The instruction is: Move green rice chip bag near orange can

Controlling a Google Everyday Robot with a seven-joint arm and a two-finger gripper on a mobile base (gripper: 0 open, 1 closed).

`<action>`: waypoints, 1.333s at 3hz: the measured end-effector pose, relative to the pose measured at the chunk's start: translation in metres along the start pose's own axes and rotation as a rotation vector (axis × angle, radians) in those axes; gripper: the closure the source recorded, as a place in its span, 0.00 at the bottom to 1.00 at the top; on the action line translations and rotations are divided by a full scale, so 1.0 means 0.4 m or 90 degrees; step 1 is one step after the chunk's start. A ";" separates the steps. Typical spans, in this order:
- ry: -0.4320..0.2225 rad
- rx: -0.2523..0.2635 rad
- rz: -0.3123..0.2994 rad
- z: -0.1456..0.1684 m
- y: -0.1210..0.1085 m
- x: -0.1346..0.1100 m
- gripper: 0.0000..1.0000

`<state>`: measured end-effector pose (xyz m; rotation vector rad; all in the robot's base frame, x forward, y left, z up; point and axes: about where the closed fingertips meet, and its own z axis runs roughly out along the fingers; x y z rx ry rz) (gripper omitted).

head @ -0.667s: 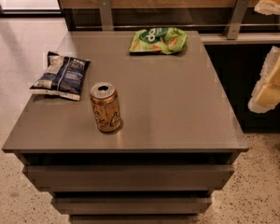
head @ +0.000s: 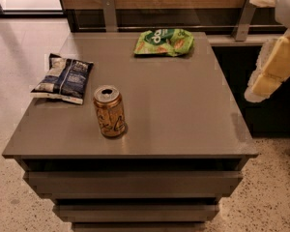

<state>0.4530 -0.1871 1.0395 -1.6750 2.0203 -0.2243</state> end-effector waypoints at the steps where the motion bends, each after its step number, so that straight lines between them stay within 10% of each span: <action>1: -0.019 0.003 -0.024 0.054 -0.083 -0.021 0.00; 4: -0.041 0.025 -0.065 0.165 -0.262 -0.063 0.00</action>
Offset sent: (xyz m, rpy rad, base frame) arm 0.1525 0.0089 -0.0178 -0.0019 -0.0249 0.1245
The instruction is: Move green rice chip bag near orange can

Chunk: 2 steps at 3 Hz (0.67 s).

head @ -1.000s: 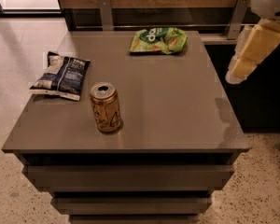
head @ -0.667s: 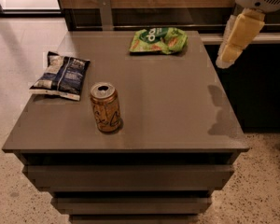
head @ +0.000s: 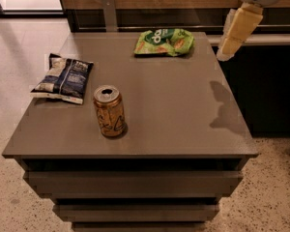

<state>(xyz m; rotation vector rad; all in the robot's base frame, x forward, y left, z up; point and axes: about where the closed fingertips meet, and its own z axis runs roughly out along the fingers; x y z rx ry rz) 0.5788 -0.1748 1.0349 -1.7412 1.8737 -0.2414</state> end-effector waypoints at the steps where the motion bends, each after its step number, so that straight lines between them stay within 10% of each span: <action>1: -0.001 0.024 -0.027 0.070 -0.107 -0.013 0.00; 2: -0.004 0.055 -0.033 0.161 -0.204 -0.026 0.00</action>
Offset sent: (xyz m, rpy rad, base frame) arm 0.1551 0.0178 -0.0119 -0.0223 -0.1624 0.0072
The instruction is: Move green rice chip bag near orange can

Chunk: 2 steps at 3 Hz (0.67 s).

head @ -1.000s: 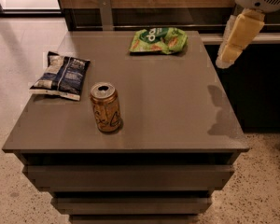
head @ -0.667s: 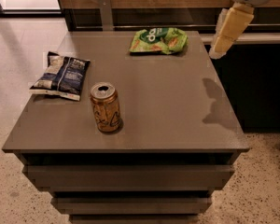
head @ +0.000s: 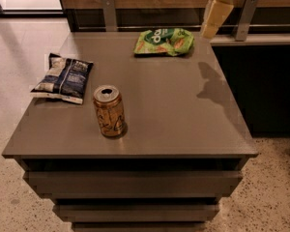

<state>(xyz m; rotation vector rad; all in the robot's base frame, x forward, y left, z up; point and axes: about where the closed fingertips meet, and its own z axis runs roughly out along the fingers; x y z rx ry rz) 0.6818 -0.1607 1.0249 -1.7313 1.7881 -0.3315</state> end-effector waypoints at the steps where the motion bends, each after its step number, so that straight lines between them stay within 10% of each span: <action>1: 0.000 0.000 0.000 0.000 0.000 0.000 0.00; 2: -0.015 0.004 -0.006 0.058 -0.007 -0.021 0.00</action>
Offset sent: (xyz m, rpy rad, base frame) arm 0.0401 0.0337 -0.0356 0.0405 -0.0376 0.0498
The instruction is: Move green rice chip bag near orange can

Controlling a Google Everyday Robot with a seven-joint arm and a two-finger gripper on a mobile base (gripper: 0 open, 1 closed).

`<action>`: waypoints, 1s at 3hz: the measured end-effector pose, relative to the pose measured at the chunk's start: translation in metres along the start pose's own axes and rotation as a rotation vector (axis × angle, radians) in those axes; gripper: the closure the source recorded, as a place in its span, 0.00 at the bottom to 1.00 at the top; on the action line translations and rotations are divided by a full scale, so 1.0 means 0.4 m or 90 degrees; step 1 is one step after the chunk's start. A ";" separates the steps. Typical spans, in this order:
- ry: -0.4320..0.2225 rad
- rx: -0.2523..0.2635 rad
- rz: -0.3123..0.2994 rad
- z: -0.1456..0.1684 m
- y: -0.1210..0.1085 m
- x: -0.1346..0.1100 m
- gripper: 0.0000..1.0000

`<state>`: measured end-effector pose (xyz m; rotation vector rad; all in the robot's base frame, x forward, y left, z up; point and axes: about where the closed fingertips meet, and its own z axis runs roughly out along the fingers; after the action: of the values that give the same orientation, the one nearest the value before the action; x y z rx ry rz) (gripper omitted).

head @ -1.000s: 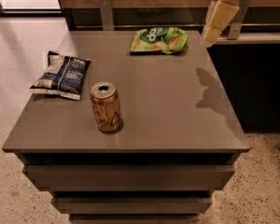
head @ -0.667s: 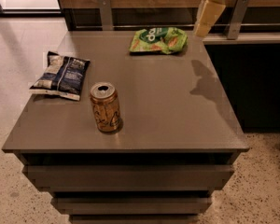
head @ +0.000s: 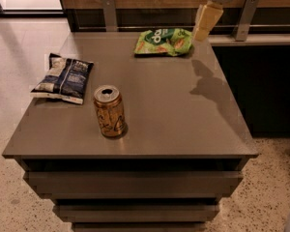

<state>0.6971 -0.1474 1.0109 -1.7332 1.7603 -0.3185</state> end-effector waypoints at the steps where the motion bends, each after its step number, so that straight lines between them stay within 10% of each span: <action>1: -0.017 -0.007 -0.004 0.101 -0.010 -0.022 0.00; 3: -0.022 -0.016 0.035 0.267 -0.043 -0.012 0.00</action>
Offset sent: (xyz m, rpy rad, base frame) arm 0.0880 0.0356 -0.0753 0.0496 0.0333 -0.0018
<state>0.7732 -0.1169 0.9404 -1.6943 1.7914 -0.2412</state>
